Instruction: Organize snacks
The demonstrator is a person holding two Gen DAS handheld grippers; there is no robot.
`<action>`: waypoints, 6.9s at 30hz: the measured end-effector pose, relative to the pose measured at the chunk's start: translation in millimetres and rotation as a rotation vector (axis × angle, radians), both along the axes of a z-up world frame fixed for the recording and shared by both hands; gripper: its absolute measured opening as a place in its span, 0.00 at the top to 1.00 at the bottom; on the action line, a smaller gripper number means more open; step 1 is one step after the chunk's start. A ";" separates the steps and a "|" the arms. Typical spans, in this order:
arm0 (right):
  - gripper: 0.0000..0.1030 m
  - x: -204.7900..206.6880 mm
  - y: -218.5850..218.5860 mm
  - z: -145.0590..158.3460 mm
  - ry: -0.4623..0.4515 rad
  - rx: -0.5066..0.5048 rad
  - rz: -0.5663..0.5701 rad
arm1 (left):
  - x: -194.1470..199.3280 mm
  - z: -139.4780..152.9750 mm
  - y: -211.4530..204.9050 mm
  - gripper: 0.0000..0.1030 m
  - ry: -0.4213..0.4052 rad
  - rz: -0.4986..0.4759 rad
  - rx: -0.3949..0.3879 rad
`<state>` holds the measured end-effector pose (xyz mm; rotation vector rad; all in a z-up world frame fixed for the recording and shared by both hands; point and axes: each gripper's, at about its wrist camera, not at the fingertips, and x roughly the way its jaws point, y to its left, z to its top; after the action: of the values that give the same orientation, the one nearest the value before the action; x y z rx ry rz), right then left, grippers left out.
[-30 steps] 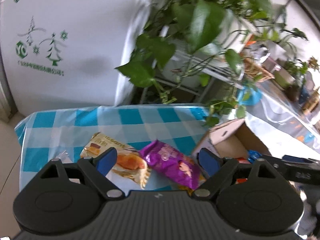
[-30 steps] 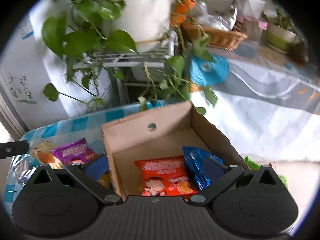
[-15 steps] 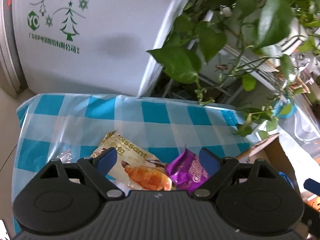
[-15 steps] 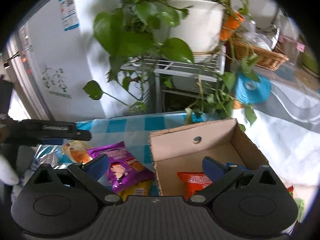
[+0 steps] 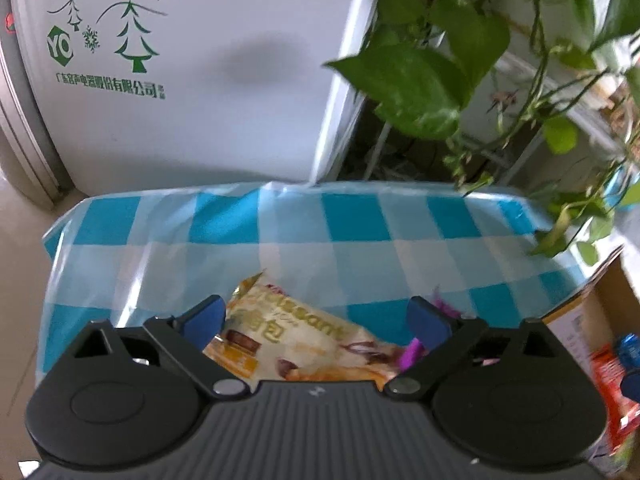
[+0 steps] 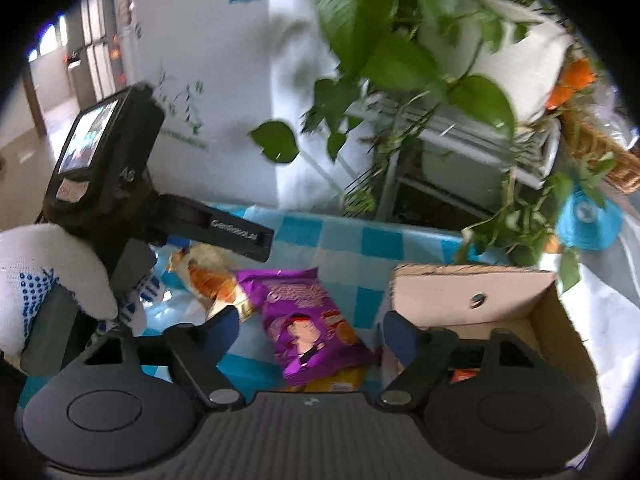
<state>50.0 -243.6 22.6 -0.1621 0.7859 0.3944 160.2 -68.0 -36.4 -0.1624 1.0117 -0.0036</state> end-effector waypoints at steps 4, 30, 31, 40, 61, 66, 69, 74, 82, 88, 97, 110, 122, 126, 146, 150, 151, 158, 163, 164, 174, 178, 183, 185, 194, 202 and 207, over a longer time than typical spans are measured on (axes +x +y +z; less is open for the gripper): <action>0.26 7.5 12.5 -11.4 0.025 -0.017 0.024 | -1.6 -9.7 8.0 0.06 0.041 0.011 -0.005; 0.17 49.2 41.5 -67.7 0.124 -0.042 -0.003 | -30.6 -1.3 26.5 0.05 0.038 -0.324 0.211; 0.17 48.7 42.3 -68.0 0.132 -0.040 0.003 | -32.3 0.0 27.2 0.06 0.030 -0.334 0.207; 0.18 41.5 51.9 -60.7 0.223 -0.024 0.133 | -31.8 5.1 41.8 0.06 0.027 -0.294 0.081; 0.17 68.6 39.9 -65.0 0.153 -0.005 -0.080 | -24.1 -4.1 44.1 0.21 0.067 -0.233 0.017; 0.31 67.8 47.4 -66.5 0.167 -0.051 -0.043 | -23.5 0.0 42.0 0.21 0.045 -0.252 0.057; 0.33 66.4 47.1 -64.7 0.224 -0.005 0.002 | -23.7 3.6 40.7 0.21 0.032 -0.269 0.091; 0.21 67.5 42.5 -60.4 0.187 0.007 -0.087 | -22.5 5.2 43.9 0.22 0.037 -0.262 0.039; 0.16 72.6 53.6 -72.9 0.192 -0.007 -0.168 | -20.1 7.7 49.8 0.20 0.031 -0.217 0.052; 0.27 73.4 60.3 -80.1 0.216 -0.023 -0.167 | -20.7 4.5 44.5 0.20 0.040 -0.232 0.062; 0.28 63.1 44.5 -64.5 0.222 0.006 -0.213 | -19.1 10.7 41.8 0.20 0.021 -0.199 0.049; 0.28 40.9 23.8 -25.8 0.038 -0.085 -0.264 | -23.9 -8.1 14.9 0.20 0.060 -0.218 0.129; 0.28 31.0 8.9 -10.3 0.045 0.005 -0.301 | -39.5 -15.0 -11.5 0.49 0.026 -0.278 0.130; 0.28 24.8 3.1 -6.7 0.050 0.042 -0.323 | -49.1 -8.7 -14.9 0.50 0.006 -0.281 0.119; 0.28 -18.4 -18.4 4.4 0.053 0.112 -0.378 | -112.2 17.3 -12.9 0.50 -0.075 -0.272 0.065; 0.28 -25.9 -18.8 5.0 0.052 0.114 -0.378 | -128.0 23.4 -8.6 0.50 -0.108 -0.260 0.027; 0.28 -28.5 -19.1 5.2 0.052 0.115 -0.380 | -131.6 25.7 -7.6 0.50 -0.118 -0.259 0.021; 0.28 -46.1 -18.0 4.0 0.073 0.142 -0.362 | -162.3 31.9 -0.6 0.50 -0.164 -0.252 0.000; 0.28 -55.6 -17.4 1.9 0.109 0.164 -0.327 | -178.7 25.1 -0.2 0.50 -0.156 -0.250 0.002; 0.28 -57.0 -17.1 1.6 0.111 0.160 -0.322 | -181.1 22.9 -1.2 0.50 -0.151 -0.253 0.003; 0.28 -66.6 -31.5 9.7 0.089 0.165 -0.336 | -186.3 13.9 -6.2 0.50 -0.135 -0.257 -0.006; 0.28 -70.1 -49.3 17.9 0.062 0.194 -0.375 | -187.6 12.3 -4.5 0.50 -0.122 -0.237 -0.022; 0.28 -76.6 -81.0 34.0 0.000 0.265 -0.449 | -190.0 13.7 -6.5 0.50 -0.110 -0.221 -0.041; 0.28 -79.6 -93.9 40.5 -0.027 0.286 -0.477 | -189.4 17.1 -8.7 0.50 -0.114 -0.215 -0.052; 0.28 -89.2 -151.5 49.8 -0.084 0.364 -0.627 | -183.2 37.4 -46.0 0.50 -0.145 -0.251 -0.080; 0.28 -91.4 -180.1 43.9 -0.061 0.450 -0.745 | -167.4 55.2 -101.0 0.50 -0.172 -0.314 -0.156; 0.29 -95.3 -186.8 45.7 -0.077 0.462 -0.770 | -157.7 64.9 -133.8 0.50 -0.190 -0.358 -0.186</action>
<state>-45.3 -430.4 68.3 0.5458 0.6077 -0.1692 2.5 -201.7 28.5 -0.1454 0.8386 -0.4334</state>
